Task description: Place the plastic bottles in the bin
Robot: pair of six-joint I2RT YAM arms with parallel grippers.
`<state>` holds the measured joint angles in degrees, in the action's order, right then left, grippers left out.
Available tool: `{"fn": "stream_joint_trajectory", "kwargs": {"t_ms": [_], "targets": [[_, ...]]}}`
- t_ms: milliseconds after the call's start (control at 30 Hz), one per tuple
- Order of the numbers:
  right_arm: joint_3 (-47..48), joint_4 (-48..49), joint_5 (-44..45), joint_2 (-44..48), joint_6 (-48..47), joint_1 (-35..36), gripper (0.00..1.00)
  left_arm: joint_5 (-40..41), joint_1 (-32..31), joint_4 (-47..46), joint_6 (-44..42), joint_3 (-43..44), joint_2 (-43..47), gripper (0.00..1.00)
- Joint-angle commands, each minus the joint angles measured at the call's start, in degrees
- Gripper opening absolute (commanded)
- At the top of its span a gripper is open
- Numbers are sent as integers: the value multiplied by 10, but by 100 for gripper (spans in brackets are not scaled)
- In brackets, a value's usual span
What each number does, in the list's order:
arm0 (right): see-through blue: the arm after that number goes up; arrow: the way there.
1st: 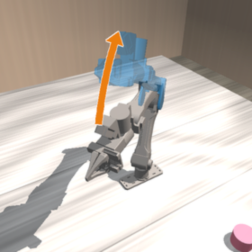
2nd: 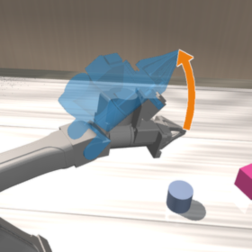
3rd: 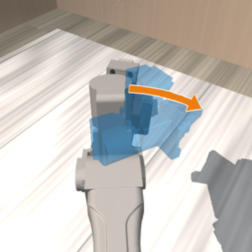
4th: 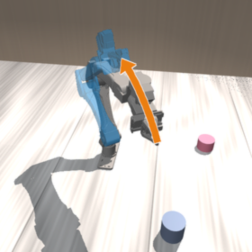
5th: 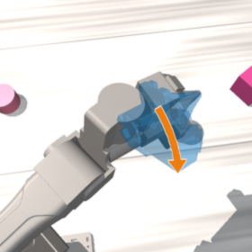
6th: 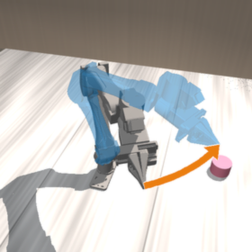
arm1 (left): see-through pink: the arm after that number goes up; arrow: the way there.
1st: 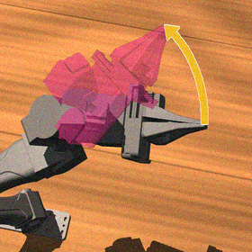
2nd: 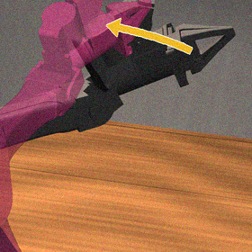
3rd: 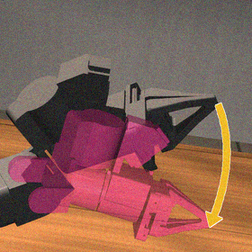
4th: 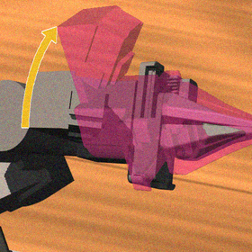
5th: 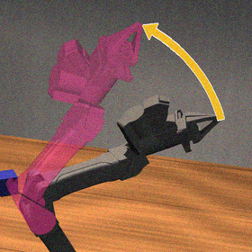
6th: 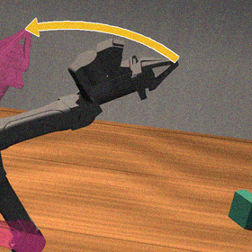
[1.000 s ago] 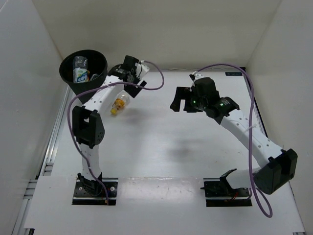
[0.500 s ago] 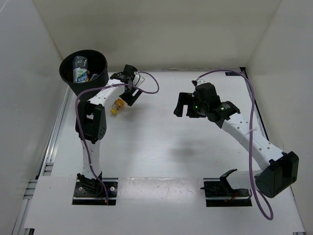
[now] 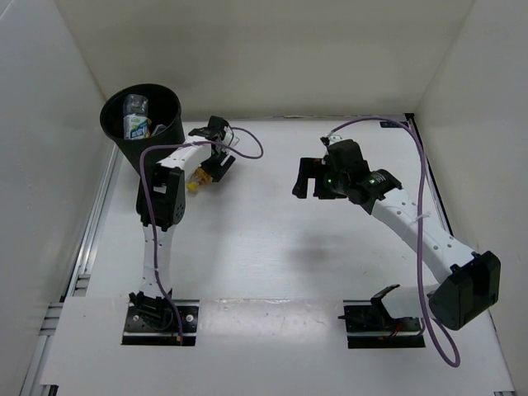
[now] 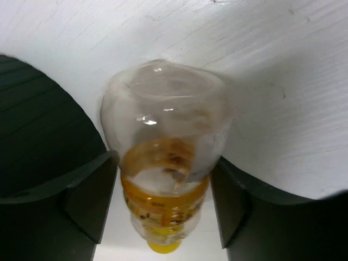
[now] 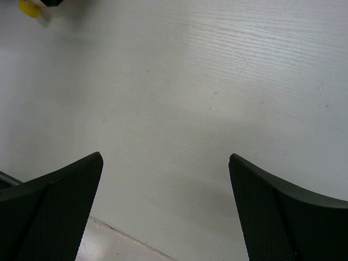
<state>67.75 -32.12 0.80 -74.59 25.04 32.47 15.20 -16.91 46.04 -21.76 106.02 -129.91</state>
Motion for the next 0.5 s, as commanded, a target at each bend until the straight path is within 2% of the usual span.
{"fn": "stream_joint_trajectory", "kwargs": {"t_ms": [0,100,133,200,233,333,400,467], "targets": [[28,-6,-6,1,-10,-1,100,-23,6,-7,-2,2,17,73],[34,-6,-1,1,-15,-1,100,-57,6,-2,4,-9,56,50],[34,-6,-1,1,-15,-1,100,-62,6,-2,4,-9,68,33],[39,-6,-1,1,-15,-1,100,-68,-1,15,4,7,98,22],[39,-6,-1,-5,-15,-1,100,-83,-7,23,10,30,105,13],[46,-6,-6,-5,-15,-1,100,-116,-7,76,17,90,131,13],[46,-6,-6,-10,-15,-1,100,-133,-7,102,29,173,154,13],[51,-6,-6,-10,-15,-1,100,-139,-7,105,29,212,182,14]]}}
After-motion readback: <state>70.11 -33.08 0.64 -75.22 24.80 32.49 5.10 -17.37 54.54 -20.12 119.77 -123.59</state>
